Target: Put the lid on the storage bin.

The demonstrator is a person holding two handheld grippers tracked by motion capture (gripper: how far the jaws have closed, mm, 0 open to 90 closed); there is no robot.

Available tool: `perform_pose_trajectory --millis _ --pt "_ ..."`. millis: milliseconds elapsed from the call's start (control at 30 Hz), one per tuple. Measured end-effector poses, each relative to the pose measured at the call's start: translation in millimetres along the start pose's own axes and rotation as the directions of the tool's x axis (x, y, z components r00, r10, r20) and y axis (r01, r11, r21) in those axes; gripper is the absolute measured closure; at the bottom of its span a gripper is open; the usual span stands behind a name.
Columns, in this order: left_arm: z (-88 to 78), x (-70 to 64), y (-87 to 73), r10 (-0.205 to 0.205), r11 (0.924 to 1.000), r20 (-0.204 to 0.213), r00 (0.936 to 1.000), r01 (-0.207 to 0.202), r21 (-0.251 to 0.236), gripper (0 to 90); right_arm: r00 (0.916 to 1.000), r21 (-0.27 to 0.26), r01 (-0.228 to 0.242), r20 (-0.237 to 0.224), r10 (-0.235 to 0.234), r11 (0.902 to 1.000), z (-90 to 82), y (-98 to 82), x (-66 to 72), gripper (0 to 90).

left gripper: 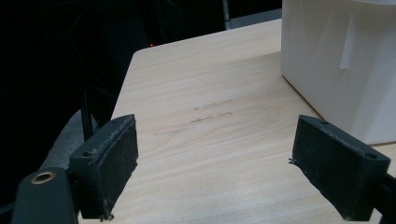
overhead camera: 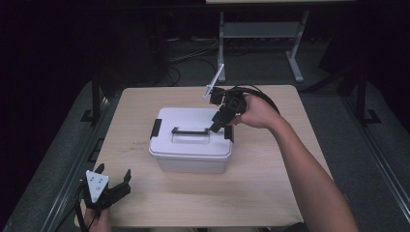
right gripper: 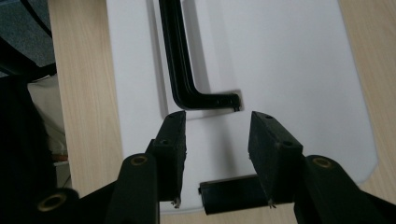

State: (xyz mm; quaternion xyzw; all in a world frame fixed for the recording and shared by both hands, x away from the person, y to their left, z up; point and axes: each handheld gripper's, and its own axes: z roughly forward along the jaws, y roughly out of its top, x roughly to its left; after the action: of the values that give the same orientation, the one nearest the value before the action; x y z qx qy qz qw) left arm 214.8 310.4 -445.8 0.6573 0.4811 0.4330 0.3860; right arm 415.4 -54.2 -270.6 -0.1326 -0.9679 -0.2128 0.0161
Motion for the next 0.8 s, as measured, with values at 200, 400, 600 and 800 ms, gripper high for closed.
perform_pose_trajectory --millis 200,400,600,800 --pt "0.3 -0.4 -0.1 0.005 1.0 0.003 1.0 -0.005 0.002 13.5 0.9999 -0.007 -0.014 0.006 0.014 0.9999 -2.0 -10.8 -2.4 55.4" --pt "0.5 0.3 -0.4 0.001 1.0 -0.001 1.0 -0.001 0.0 13.5 0.9992 -0.01 -0.037 0.013 0.037 0.9993 -4.2 -22.9 -5.8 54.1" --pt "0.8 -0.5 -0.7 0.003 1.0 0.001 1.0 -0.003 0.003 13.6 0.9982 -0.019 -0.056 0.021 0.057 0.9982 -6.5 -33.6 -8.4 53.0" --pt "0.6 0.1 -0.9 0.001 1.0 -0.001 1.0 -0.001 0.0 13.6 0.9973 -0.023 -0.067 0.028 0.068 0.9975 -8.1 -41.4 -9.1 52.4"
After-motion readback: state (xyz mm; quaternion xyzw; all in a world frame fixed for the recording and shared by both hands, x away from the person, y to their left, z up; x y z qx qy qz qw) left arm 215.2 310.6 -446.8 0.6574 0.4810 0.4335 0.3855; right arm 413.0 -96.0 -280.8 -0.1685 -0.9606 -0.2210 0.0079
